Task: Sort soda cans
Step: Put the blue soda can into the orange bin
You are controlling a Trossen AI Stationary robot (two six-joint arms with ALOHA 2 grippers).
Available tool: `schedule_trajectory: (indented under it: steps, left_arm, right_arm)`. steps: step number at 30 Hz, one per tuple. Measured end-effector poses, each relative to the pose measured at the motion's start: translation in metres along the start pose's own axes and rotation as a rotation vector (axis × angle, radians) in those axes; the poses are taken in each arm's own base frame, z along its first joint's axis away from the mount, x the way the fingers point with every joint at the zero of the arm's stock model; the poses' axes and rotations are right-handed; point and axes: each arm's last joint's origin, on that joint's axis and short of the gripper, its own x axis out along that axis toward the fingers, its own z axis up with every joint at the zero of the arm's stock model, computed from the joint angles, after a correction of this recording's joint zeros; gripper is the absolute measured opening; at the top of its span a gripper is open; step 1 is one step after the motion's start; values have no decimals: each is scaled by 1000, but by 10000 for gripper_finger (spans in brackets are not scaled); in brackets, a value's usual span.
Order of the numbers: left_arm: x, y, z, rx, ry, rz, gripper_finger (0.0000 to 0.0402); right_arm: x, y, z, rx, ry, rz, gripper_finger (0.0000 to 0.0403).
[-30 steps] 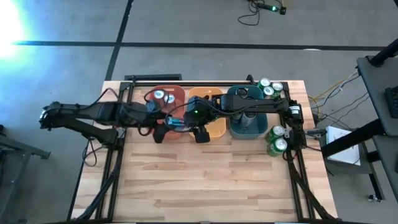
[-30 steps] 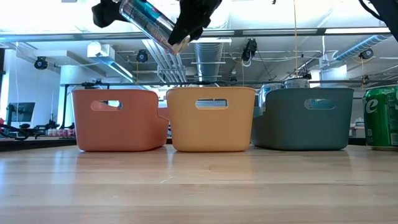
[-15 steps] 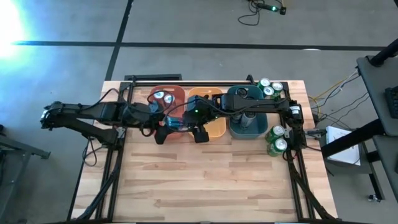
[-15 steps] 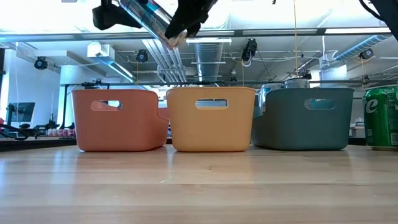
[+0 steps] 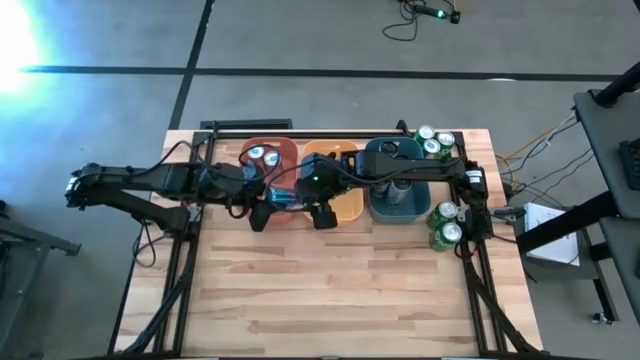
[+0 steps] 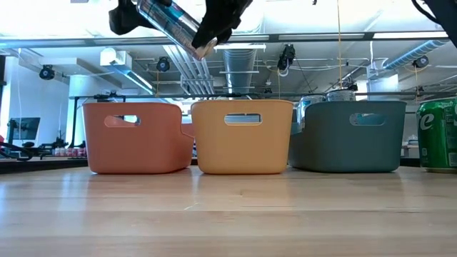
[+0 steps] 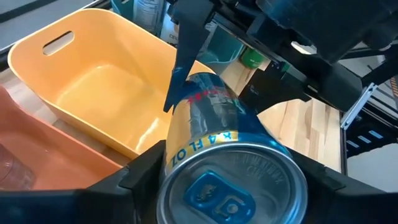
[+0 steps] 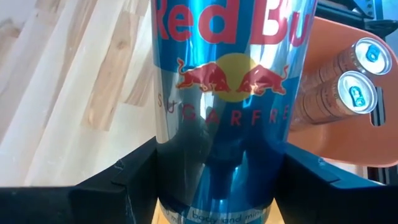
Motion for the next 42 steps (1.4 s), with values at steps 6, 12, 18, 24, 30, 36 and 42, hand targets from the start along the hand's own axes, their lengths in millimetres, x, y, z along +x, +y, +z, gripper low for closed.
schedule_trajectory:
  steps: [6,12,18,24,30,36,42]
  left_arm:
    - [-2,3,1,14,-1,14,218]
    - [-6,24,-3,-32,74,139,218]
    - [-3,52,-6,-163,193,304,218]
    - [15,70,-6,-252,314,354,219]
    - [36,88,-14,-243,501,483,220]
    - [49,91,-2,-188,550,563,221]
    - [67,103,0,-175,681,627,221]
  right_arm:
    - [-3,0,2,36,-16,-1,285]
    - [-29,0,2,88,-2,-1,347]
    - [-56,-1,-6,209,52,-27,362]
    - [-67,0,-8,263,57,-35,363]
    - [-67,1,-11,280,82,-31,363]
    - [-67,1,-12,278,94,-29,363]
    - [-66,2,-14,283,113,-19,364]
